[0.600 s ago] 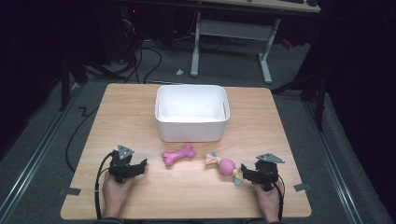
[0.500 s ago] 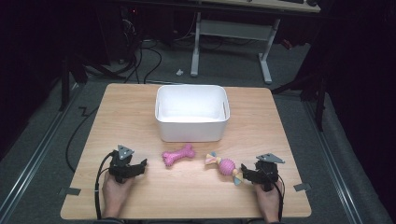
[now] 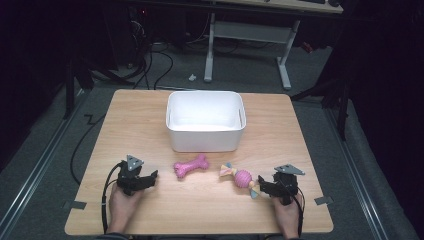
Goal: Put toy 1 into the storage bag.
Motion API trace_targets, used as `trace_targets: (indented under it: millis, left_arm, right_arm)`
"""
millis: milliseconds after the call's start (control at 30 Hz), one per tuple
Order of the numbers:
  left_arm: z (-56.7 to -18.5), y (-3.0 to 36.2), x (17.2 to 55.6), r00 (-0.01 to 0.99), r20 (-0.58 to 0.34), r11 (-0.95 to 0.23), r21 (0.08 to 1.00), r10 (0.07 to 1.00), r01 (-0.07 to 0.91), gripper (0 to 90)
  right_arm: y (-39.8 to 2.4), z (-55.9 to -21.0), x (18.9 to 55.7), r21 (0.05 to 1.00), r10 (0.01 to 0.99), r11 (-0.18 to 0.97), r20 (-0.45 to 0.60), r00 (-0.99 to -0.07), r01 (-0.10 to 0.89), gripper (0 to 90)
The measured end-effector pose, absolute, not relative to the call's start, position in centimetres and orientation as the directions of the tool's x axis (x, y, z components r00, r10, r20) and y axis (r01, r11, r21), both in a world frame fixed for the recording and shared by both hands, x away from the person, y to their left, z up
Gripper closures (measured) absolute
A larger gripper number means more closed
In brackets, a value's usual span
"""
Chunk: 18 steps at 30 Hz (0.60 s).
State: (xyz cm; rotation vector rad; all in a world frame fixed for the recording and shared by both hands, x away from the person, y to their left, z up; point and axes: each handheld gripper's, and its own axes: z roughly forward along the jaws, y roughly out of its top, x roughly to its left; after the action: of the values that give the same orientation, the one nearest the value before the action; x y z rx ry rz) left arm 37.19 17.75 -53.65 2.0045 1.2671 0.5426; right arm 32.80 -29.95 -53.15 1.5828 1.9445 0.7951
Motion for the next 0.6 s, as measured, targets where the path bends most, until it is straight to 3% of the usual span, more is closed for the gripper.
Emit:
trace_targets:
  millis: [367,600]
  left_arm:
    - [-53.61,18.00,37.34,0.473,-0.020,-0.308,0.735,0.881,0.604,22.9]
    - [-53.09,18.58,37.55,0.469,-0.071,-0.269,0.739,0.881,0.617,22.5]
  right_arm:
    - [-29.97,-53.13,32.84,0.711,0.981,0.151,-0.021,-0.194,0.687,18.9]
    - [-29.97,-53.13,32.88,0.712,0.980,0.155,-0.023,-0.198,0.684,19.6]
